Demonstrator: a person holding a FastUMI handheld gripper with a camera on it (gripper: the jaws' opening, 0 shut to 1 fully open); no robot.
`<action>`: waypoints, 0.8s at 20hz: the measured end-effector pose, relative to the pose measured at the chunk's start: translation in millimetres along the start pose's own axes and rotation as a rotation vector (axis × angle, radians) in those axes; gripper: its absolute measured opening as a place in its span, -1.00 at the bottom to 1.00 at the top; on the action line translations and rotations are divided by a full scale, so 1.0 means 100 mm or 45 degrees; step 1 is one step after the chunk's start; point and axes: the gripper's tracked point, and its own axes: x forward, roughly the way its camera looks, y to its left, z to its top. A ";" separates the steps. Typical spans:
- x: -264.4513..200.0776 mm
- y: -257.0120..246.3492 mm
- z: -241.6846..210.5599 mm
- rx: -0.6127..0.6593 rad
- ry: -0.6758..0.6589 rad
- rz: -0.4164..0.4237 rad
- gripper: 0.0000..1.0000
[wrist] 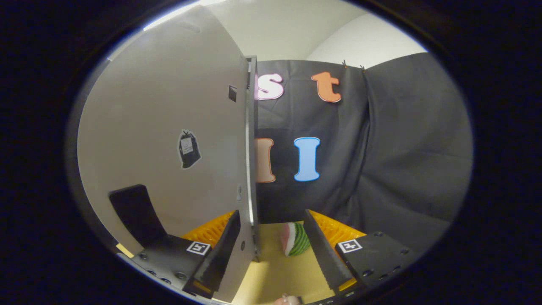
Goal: Open the shoe cabinet door, grab the shoes and put them into the shoe cabinet, then close the shoe cabinet door.
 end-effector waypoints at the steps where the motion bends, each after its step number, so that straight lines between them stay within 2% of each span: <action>1: 0.00 0.11 0.00 0.003 -0.001 -0.006 0.87; 5: 0.00 0.64 -0.01 0.016 -0.015 -0.009 0.87; 10: 0.13 1.52 0.00 -0.009 -0.052 0.058 0.87; 16: 0.66 2.55 -0.11 -0.048 -0.012 0.183 0.88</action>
